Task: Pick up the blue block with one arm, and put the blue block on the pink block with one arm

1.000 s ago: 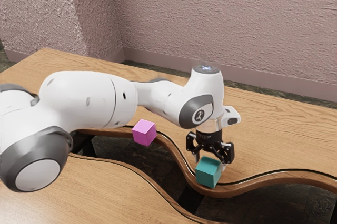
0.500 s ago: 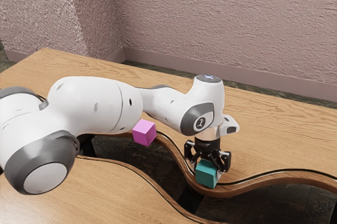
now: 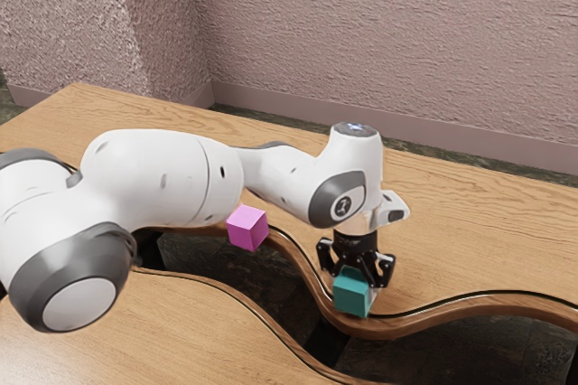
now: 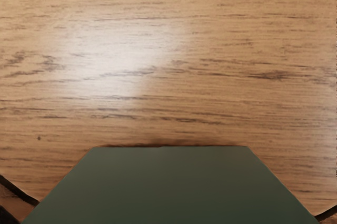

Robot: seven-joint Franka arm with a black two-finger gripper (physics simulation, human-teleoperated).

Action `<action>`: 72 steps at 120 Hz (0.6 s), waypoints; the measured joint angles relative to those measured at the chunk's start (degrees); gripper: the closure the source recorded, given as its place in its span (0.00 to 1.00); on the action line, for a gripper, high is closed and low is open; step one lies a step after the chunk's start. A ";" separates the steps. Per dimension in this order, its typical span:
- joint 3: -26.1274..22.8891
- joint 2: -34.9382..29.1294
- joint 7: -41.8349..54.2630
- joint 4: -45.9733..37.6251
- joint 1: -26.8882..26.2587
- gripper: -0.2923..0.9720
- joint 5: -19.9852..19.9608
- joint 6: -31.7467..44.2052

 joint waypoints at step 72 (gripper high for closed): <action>-23.36 -9.68 7.75 0.47 44.32 0.46 18.24 -6.85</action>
